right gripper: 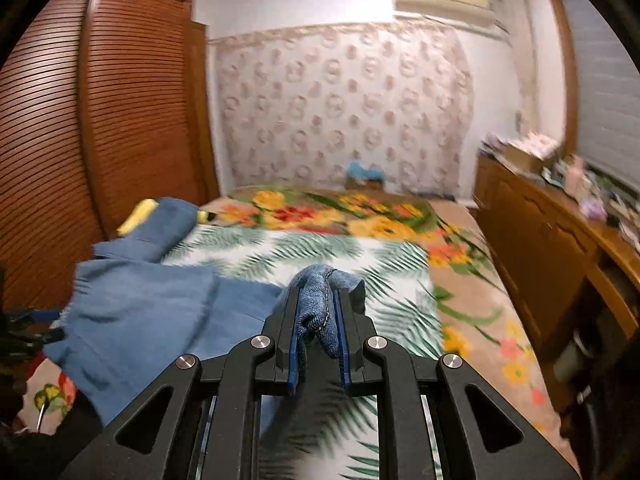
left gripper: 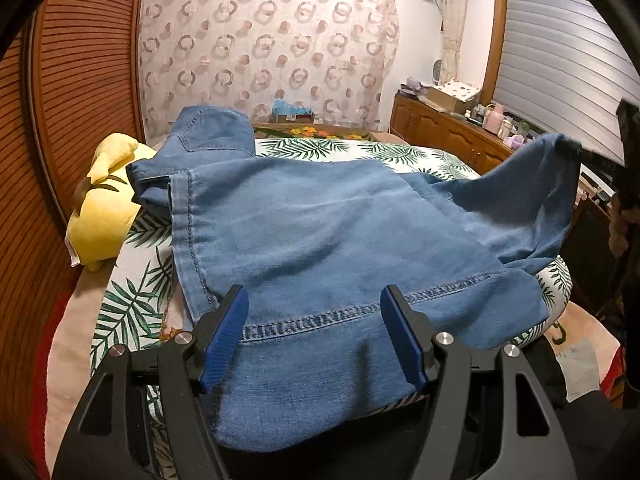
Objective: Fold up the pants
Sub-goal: 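Lift the leg with the right gripper and fold it over the jeans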
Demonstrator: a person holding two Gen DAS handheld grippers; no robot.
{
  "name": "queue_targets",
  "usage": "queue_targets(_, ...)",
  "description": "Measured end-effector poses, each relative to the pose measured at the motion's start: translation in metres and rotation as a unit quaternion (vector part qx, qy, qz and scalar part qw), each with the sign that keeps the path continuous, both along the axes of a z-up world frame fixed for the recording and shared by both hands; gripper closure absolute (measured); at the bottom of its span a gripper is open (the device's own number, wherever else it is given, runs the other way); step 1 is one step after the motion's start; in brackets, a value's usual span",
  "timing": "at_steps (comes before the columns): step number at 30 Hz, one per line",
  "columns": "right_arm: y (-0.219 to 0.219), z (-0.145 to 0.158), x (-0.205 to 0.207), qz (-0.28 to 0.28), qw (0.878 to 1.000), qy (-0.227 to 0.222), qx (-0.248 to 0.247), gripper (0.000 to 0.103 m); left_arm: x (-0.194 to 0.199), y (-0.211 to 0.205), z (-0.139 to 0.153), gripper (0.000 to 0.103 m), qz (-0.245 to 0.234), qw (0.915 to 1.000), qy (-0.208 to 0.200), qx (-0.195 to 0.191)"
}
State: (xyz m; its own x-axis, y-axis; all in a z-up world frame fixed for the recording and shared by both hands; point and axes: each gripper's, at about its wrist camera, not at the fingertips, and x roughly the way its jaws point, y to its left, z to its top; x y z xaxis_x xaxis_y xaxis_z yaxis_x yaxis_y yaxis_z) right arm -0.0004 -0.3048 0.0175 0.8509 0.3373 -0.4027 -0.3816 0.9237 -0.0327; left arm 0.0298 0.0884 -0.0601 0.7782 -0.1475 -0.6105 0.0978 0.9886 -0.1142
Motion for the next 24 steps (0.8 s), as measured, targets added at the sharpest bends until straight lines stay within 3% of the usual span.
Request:
queue_targets(6,0.048,0.029,-0.018,0.083,0.996,-0.026,-0.018,0.088,-0.003,0.001,0.004,0.034,0.005,1.0000,-0.002,0.003)
queue_targets(13,0.107,0.054,-0.027,0.175,0.983,-0.055,-0.029,0.088,-0.009,0.005,0.009,0.034,0.010,0.9999,-0.010,0.007)
queue_targets(21,0.158,0.051,-0.017,0.255,0.966,-0.035,-0.037,0.088,-0.016,0.017,0.011,0.034,0.021,0.9997,-0.014,0.005)
queue_targets(24,0.164,0.045,-0.004,0.269,0.961,-0.027,-0.062,0.087,-0.018,0.022,0.010,0.034,0.026,0.9996,-0.013,0.003)
